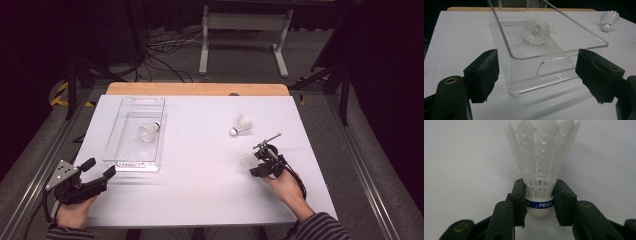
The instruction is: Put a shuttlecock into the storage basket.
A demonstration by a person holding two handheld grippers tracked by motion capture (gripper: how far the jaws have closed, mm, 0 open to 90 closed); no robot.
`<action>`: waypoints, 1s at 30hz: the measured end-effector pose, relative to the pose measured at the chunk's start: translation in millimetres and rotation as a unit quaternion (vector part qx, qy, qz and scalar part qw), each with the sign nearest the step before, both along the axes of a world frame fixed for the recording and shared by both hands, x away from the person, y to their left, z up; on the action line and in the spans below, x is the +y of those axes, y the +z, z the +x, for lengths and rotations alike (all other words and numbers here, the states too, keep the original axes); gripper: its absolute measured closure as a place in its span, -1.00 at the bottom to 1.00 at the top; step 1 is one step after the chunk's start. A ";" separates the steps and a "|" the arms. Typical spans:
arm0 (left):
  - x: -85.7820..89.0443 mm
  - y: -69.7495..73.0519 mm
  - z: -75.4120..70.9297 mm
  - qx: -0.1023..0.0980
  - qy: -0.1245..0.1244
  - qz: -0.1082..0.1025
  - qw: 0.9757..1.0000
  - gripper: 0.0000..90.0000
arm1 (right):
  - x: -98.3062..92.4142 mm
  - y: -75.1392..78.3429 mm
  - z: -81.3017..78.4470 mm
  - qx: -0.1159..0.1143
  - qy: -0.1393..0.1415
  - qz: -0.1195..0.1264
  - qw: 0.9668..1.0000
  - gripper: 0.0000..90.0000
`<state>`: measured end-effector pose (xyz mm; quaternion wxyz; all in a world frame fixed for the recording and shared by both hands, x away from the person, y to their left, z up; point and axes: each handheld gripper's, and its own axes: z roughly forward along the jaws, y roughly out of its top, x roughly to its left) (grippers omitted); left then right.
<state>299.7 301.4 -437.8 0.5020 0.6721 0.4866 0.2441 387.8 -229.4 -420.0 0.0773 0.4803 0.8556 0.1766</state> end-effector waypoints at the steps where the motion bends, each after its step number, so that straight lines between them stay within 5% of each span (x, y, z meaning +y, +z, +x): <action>1: 0.0 0.0 0.1 0.000 0.000 0.000 1.000 -0.55 | 0.1 0.1 0.1 0.001 0.000 0.000 1.000 0.46; 30: -0.3 -0.1 0.5 -0.001 0.000 0.002 1.000 -0.55 | 5.2 15.3 1.3 -0.016 0.058 0.019 0.998 0.46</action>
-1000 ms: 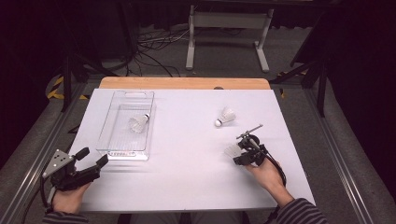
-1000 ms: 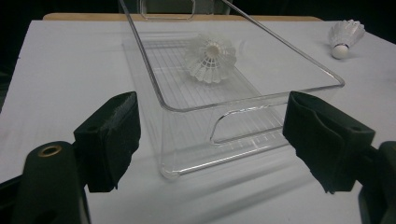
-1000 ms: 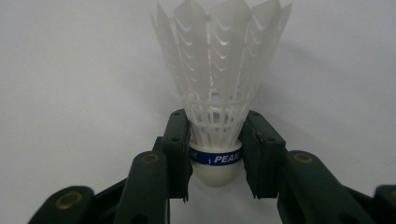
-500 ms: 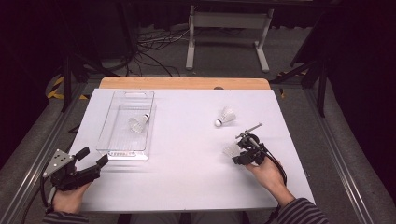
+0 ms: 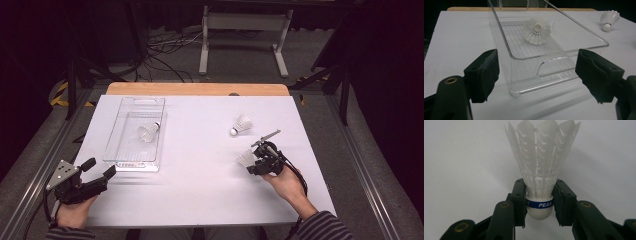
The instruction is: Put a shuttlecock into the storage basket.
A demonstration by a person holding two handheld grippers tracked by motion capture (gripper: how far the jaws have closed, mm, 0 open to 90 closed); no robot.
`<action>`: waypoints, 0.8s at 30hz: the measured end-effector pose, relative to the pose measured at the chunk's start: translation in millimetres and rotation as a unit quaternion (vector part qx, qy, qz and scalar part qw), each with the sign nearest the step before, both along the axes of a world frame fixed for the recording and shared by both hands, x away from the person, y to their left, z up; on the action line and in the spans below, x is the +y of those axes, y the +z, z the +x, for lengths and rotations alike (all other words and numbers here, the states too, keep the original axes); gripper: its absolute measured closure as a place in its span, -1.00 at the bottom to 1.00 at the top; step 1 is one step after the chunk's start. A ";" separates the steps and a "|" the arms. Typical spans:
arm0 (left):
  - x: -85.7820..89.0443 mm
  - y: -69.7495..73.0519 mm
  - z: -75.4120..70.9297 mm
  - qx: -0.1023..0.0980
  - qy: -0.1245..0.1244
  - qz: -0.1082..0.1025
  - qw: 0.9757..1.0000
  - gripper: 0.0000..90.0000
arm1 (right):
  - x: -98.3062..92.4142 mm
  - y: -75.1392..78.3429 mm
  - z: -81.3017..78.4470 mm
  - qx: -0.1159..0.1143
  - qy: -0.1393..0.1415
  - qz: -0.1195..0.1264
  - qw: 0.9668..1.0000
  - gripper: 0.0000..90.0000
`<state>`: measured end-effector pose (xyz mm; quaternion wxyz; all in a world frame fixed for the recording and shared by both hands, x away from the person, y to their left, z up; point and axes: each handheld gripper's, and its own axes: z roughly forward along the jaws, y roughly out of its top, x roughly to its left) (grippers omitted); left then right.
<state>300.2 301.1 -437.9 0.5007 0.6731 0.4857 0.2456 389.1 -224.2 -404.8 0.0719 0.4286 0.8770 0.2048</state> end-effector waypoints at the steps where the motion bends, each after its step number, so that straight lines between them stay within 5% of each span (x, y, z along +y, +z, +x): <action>1: 0.1 0.0 0.0 0.000 0.000 0.000 1.000 -0.54 | 0.7 1.0 0.2 -0.001 0.003 0.000 1.000 0.46; 24: -2.4 1.3 0.4 -0.002 -0.007 -0.002 1.000 -0.53 | 26.4 16.1 0.3 -0.021 0.056 -0.011 0.998 0.46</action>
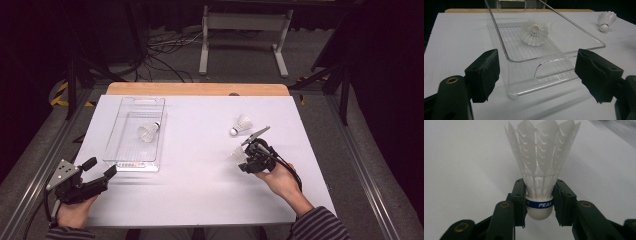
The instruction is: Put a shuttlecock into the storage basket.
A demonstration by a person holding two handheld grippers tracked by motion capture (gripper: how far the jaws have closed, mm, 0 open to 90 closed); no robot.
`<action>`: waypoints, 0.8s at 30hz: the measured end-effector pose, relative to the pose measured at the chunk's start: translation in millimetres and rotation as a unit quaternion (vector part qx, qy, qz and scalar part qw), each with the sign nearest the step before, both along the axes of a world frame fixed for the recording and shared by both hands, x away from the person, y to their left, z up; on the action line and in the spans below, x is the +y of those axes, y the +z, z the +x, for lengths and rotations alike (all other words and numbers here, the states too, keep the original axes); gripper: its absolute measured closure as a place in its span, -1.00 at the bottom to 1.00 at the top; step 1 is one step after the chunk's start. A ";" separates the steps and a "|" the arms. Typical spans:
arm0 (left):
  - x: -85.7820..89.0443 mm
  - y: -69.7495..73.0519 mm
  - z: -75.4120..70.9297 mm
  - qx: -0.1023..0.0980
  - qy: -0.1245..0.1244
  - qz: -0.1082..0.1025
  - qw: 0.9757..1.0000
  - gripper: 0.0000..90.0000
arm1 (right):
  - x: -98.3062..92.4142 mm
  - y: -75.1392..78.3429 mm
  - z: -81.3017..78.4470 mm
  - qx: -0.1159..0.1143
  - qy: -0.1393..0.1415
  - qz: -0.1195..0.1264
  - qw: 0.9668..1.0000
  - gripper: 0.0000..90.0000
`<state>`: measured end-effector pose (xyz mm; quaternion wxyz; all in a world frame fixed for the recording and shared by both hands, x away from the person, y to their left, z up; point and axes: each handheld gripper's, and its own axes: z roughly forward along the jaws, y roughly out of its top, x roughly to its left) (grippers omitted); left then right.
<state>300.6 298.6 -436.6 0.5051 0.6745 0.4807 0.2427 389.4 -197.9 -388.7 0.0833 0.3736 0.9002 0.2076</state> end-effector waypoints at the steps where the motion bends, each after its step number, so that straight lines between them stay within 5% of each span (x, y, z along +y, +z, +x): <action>1: -0.3 0.1 0.0 0.000 0.000 0.001 1.000 -0.53 | 0.7 0.5 -0.1 0.000 0.002 0.002 1.000 0.46; 24: -16.4 9.1 4.0 -0.008 -0.026 0.019 0.999 -0.51 | 17.1 6.1 0.1 -0.001 0.041 0.004 0.999 0.47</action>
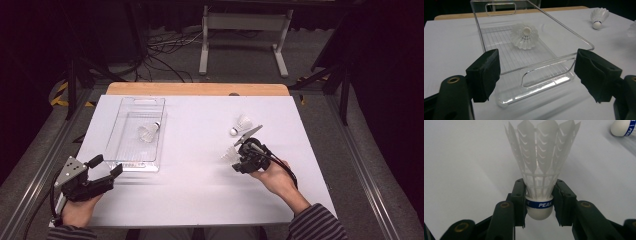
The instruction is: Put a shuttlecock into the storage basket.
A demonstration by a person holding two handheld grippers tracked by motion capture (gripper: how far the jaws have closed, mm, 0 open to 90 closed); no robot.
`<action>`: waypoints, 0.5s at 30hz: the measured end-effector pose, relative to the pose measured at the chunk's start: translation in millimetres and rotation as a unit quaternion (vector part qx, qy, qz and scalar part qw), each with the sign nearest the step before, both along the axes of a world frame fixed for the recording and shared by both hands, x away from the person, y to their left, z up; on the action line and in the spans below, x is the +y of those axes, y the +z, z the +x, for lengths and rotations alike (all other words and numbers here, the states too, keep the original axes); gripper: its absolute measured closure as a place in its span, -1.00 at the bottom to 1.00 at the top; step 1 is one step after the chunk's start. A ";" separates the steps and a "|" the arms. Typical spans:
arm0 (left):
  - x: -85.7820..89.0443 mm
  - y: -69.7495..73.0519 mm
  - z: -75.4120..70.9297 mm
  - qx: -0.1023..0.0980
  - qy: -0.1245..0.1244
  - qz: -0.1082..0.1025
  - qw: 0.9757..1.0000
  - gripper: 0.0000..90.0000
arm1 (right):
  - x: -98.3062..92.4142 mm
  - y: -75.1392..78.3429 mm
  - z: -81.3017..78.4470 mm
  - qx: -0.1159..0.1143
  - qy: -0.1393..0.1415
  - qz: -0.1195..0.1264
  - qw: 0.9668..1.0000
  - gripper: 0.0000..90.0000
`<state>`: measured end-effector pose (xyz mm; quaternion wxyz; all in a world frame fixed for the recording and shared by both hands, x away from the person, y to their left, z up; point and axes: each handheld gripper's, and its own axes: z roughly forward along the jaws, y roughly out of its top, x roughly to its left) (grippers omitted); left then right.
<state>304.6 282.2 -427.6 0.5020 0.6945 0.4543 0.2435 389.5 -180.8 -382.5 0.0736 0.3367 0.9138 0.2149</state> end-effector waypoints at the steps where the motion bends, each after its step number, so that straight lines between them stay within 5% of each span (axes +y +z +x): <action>1: -0.6 0.5 0.1 -0.001 -0.002 0.000 1.000 -0.51 | 0.4 0.2 0.0 0.000 0.000 0.000 1.000 0.47; 15: -9.3 7.4 0.9 -0.008 -0.026 0.011 1.000 -0.49 | 9.2 4.5 -0.1 0.003 0.014 -0.008 1.000 0.47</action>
